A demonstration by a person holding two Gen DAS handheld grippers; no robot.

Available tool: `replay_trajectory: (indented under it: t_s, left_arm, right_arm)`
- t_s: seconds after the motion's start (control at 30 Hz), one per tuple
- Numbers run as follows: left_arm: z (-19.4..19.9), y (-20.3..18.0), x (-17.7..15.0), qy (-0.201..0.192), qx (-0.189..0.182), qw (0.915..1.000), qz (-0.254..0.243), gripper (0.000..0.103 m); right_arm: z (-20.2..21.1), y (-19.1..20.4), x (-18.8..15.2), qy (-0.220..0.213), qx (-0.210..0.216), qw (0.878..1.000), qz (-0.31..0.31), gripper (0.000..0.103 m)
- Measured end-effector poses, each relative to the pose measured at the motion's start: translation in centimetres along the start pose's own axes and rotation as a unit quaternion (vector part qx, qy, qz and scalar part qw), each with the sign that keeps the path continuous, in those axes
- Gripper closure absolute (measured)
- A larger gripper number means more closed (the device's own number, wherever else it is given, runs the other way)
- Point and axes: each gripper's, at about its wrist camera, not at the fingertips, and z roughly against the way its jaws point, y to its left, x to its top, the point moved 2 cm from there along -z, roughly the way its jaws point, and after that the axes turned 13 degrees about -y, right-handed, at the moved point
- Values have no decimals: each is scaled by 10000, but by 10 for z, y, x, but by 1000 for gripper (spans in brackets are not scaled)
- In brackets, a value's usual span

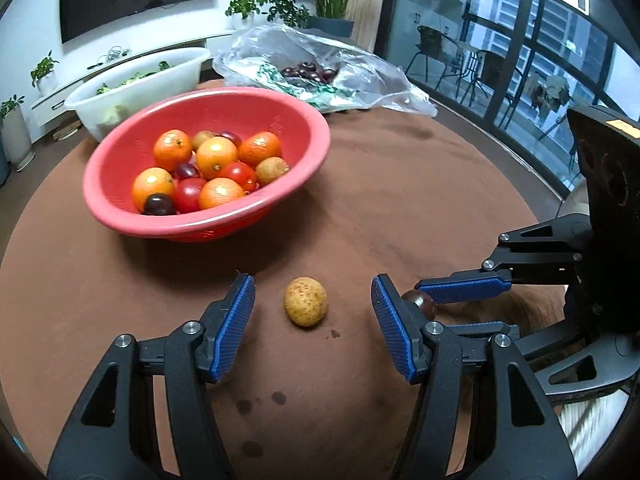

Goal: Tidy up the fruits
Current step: 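Grasp a yellow-brown fruit with the left tool while the right tool grasps a dark plum, then carry the yellow-brown fruit and plum into the red bowl and release both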

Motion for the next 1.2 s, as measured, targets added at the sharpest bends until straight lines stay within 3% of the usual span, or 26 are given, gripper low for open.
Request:
replay_trajectory:
  t_s: [0.03,0.17,0.23,0.77,1.2]
  left_arm:
    - [-3,0,-1,36,-26,10000,3,45]
    - [-12,-2,-4,126,-11,9999,-115,71]
    - [-16,0,-6,166,61,9996,-206,79]
    - [12,4,0,-138,15,9999,-92,80]
    - [40,19,14,-371,78,9990,217,80]
  right_arm:
    - [0,-1,-1,16,-10,10000,-1,74]
    - [-1,-1,-2,14,-17,10000,23,74]
    - [-1,0,-2,17,-8,10000,26,74]
    - [5,-4,4,-147,11,9998,-132,74]
    - [12,-22,18,-306,358,9949,-896,74]
